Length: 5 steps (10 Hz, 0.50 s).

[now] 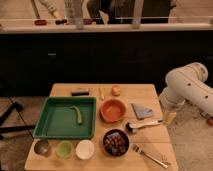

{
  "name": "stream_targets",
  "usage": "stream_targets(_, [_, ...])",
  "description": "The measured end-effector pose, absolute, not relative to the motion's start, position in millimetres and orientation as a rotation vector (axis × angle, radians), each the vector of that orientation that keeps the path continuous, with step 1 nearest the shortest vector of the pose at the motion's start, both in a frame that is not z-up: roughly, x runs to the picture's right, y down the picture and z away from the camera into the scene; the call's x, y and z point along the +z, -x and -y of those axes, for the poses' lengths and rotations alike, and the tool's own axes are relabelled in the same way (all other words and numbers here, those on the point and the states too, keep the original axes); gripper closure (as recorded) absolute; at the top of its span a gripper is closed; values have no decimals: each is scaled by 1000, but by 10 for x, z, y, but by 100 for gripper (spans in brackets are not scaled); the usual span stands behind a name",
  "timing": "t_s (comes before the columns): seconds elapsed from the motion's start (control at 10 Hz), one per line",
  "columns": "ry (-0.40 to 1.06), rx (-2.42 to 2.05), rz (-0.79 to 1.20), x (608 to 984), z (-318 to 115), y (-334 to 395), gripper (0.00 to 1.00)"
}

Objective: Place grapes in table surface

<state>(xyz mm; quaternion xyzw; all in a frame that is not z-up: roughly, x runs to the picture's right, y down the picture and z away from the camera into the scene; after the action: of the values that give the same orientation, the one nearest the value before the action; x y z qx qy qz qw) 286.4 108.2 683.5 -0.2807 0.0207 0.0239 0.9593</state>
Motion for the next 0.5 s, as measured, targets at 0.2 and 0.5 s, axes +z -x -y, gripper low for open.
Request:
stream_targets(0.2, [572,56,-40,6823,-1073,-2869,20])
stream_targets(0.5, [591,37,-48,6772,-1085,-2512,20])
